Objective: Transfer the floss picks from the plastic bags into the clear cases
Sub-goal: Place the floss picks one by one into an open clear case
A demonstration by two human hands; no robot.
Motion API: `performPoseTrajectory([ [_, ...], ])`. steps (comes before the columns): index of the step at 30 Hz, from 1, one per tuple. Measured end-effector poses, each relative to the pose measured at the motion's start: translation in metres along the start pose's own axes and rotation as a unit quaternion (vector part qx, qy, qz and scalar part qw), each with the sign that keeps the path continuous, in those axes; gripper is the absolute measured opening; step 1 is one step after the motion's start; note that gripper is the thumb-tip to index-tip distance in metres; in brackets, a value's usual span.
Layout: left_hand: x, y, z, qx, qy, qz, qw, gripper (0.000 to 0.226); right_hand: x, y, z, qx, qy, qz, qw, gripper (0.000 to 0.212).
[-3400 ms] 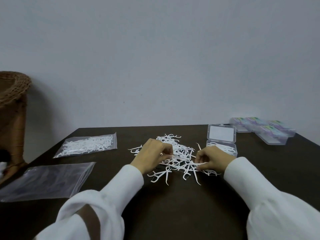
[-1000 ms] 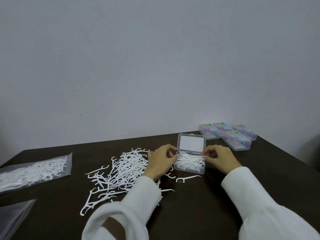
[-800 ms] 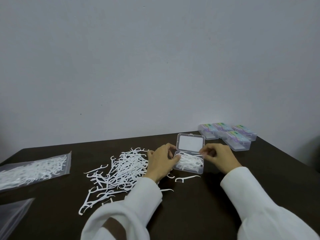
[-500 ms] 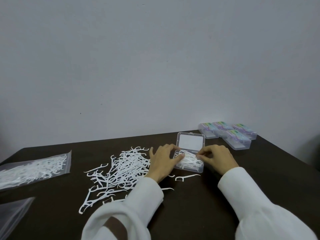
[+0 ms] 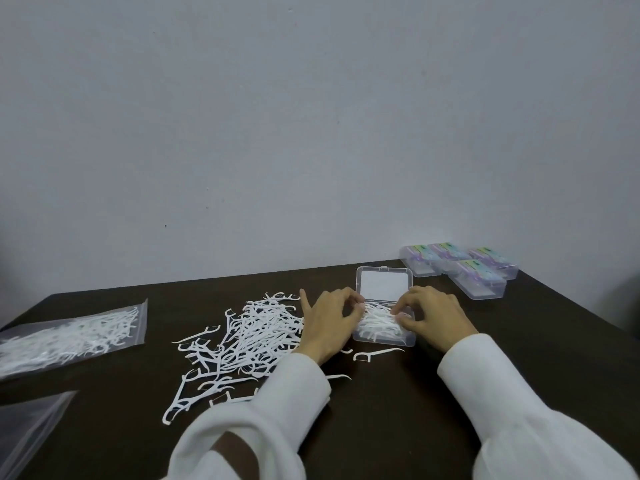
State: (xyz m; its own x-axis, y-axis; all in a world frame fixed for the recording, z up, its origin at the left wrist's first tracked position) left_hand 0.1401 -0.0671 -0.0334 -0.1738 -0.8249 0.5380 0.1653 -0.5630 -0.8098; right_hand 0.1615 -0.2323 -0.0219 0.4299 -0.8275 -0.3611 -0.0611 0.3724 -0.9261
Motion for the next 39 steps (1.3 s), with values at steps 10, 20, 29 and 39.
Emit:
performPoseTrajectory([
  [10,0.006,0.006,-0.002,-0.032,0.006,0.037,0.999,0.029,0.001,-0.002,-0.002,-0.007,-0.006,-0.008,1.000,0.020],
  [20,0.004,0.003,-0.002,0.006,-0.007,-0.010,1.000,0.027,-0.004,0.003,-0.001,-0.041,-0.043,0.049,0.997,0.027],
  [29,0.003,0.007,-0.002,-0.005,-0.022,-0.061,0.998,0.027,-0.008,0.007,-0.002,-0.056,-0.058,0.049,0.996,0.023],
  [39,0.007,0.013,-0.001,-0.046,-0.060,-0.128,0.989,0.031,-0.008,0.009,0.001,-0.057,-0.047,0.045,0.996,0.022],
])
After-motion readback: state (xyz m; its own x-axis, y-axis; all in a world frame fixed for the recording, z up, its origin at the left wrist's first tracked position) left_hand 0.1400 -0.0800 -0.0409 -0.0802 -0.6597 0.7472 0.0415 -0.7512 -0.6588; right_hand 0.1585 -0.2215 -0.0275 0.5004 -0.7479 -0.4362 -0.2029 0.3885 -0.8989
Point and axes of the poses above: each hand's wrist, its own z-axis towards the middle knuckle, its own y-axis out of the palm, x = y × z, the point moved 6 cm from there along z, towards the middle knuckle, and after that the axes turned 10 degrees about -x, right-handed, at the moved point
